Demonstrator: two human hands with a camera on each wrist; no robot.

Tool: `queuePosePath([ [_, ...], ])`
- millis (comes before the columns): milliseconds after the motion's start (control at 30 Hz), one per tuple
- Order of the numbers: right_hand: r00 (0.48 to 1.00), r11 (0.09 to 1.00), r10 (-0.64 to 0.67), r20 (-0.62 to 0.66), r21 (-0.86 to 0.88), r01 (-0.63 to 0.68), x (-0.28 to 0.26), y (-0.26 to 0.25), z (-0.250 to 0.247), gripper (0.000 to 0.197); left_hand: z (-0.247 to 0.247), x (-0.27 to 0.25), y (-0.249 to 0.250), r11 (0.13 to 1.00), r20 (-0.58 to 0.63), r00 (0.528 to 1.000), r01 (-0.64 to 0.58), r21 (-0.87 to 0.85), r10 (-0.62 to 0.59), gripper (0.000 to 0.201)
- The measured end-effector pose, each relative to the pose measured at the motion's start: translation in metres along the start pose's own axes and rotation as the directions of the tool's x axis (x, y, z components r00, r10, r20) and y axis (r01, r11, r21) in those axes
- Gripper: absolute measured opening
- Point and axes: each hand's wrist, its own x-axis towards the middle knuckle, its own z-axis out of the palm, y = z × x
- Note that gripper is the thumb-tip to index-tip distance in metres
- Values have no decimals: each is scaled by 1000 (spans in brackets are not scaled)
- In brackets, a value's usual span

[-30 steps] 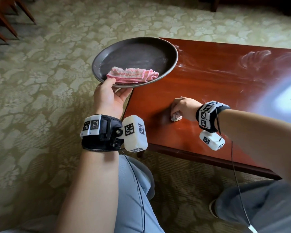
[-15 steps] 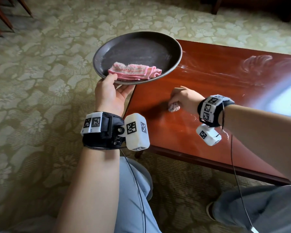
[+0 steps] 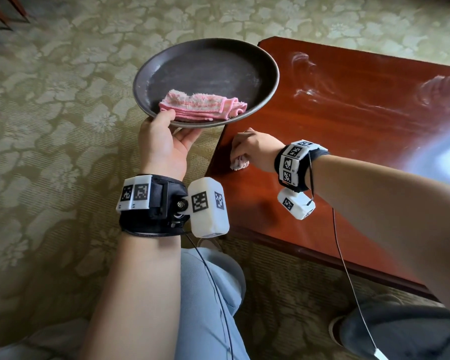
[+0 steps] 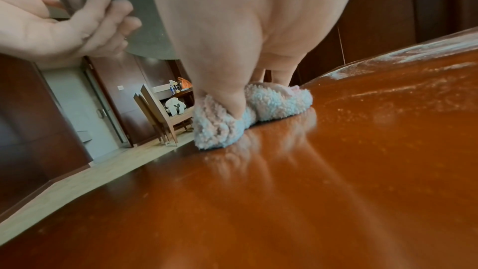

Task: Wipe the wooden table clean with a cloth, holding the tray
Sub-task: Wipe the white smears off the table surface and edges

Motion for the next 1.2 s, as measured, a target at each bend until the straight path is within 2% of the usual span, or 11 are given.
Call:
queuePosePath([
  [200,991,992,123,-52,1,-124,-10,20,-1,41,12,-4,-9,1000,-8,1000,6,10,-6,26],
  [433,959,959,281,-38,-21,-282,-39,50,-16,49,31,-14,-22,999,11,1000,21,36,-22,31],
  [800,890,888,452,-54,-62,-455,-131,64,-29,53,53,-47,-30,996,76,996,47,71,-52,17],
  [1067,854,854,513,-90,-45,-518,-187,60,-30,42,71,-68,-27,997,117,991,52,49,-58,19],
  [1133,860,860,502,-88,-53,-507,-188,59,-33,45,74,-68,-26,998,127,990,52,41,-57,19],
  [1200,879,885,454,-145,-39,-464,-181,59,-37,50,76,-65,-25,998,133,990,49,33,-53,22],
])
